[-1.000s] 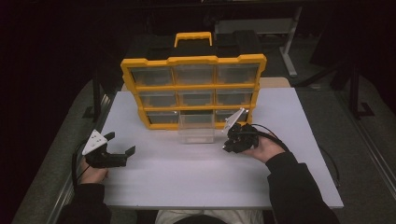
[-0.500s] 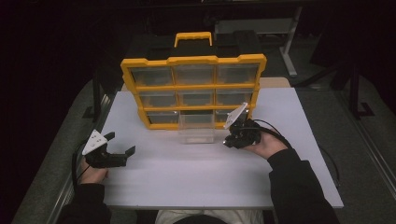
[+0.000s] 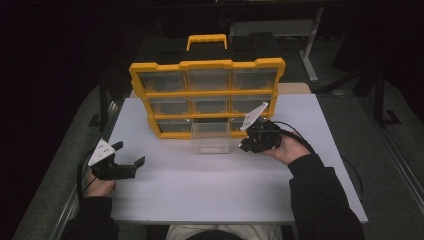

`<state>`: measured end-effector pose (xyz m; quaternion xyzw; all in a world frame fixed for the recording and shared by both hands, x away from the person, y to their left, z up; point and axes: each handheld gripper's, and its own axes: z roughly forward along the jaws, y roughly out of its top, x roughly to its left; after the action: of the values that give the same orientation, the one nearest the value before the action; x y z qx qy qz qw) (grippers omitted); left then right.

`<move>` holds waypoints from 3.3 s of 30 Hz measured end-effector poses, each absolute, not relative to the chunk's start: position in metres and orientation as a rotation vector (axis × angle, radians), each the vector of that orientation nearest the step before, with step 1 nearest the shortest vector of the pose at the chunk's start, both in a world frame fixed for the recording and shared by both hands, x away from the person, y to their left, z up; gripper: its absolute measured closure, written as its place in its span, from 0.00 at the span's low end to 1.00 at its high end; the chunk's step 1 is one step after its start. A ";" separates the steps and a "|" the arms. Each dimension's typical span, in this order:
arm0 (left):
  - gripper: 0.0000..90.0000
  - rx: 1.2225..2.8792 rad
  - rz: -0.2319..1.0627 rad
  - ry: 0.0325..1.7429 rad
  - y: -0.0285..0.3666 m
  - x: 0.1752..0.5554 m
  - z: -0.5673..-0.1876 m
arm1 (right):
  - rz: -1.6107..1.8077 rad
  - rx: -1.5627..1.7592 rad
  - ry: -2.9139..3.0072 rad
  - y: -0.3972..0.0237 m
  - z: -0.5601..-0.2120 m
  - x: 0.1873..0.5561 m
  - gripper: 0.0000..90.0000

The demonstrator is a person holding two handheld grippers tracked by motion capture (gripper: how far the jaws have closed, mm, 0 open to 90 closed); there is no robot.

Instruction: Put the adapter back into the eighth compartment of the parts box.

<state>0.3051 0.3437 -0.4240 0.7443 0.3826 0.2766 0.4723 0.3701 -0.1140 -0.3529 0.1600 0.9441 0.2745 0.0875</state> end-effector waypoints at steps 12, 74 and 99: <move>0.00 1.825 0.677 0.935 0.344 0.305 -0.424 | 0.828 0.461 2.785 -0.111 -0.338 0.373 0.83; 0.00 1.822 0.675 0.931 0.344 0.306 -0.424 | 0.823 0.369 2.783 -0.056 -0.302 0.406 0.83; 0.00 1.833 0.674 0.931 0.344 0.306 -0.425 | 0.813 0.344 2.829 -0.038 -0.327 0.413 0.83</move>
<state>0.3063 0.3438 -0.4248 0.7479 0.3797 0.2750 0.4699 0.4135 -0.0378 -0.3269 0.1158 0.9508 0.2733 0.0887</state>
